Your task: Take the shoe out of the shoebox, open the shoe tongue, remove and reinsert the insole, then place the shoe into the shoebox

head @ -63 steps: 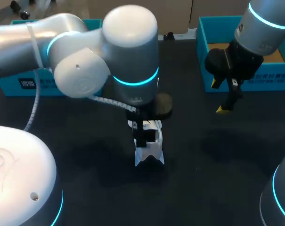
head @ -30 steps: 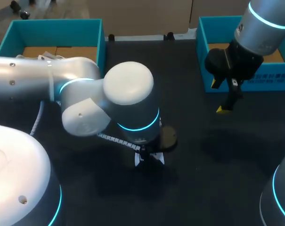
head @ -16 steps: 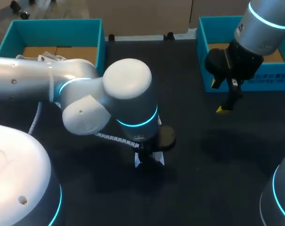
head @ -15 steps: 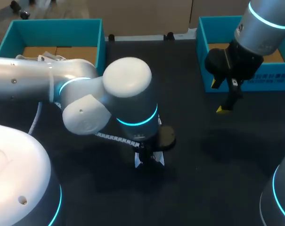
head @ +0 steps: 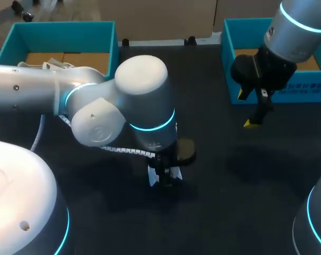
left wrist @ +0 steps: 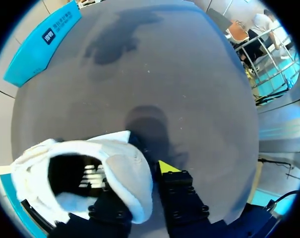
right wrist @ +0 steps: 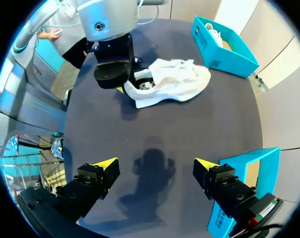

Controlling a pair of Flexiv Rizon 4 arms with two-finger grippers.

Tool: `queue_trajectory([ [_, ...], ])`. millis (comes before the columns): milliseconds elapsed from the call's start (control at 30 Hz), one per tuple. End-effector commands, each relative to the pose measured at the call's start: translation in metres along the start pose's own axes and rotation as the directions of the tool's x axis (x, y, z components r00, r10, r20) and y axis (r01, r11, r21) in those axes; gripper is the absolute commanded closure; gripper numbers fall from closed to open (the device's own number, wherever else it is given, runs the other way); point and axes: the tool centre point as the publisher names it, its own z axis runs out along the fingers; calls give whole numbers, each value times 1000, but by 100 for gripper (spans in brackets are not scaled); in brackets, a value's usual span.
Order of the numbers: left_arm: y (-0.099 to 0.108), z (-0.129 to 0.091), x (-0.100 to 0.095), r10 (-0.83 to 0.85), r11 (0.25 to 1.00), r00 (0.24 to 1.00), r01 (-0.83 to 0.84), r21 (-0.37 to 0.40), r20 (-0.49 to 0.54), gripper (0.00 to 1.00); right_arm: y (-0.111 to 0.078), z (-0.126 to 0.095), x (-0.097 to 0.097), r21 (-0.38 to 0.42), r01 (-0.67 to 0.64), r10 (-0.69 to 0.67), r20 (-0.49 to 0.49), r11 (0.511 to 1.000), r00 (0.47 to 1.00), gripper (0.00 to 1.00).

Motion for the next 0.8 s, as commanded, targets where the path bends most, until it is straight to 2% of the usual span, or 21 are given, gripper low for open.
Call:
queue_trajectory([
  [33,0,-4,-4,11,1000,1000,-11,-8,-28,100,0,1,-1,1,0,0,-1,1000,1000,0],
  [400,0,-41,7,45,998,998,-47,-44,-42,100,0,1,-1,1,0,0,-1,1000,1000,0],
  [667,-1,-75,6,12,999,995,-15,-36,-96,100,0,1,-1,1,0,0,-1,1000,1000,0],
  [800,-3,-91,8,-2,998,994,-5,-65,-109,100,0,1,-1,1,0,0,-1,1000,1000,0],
])
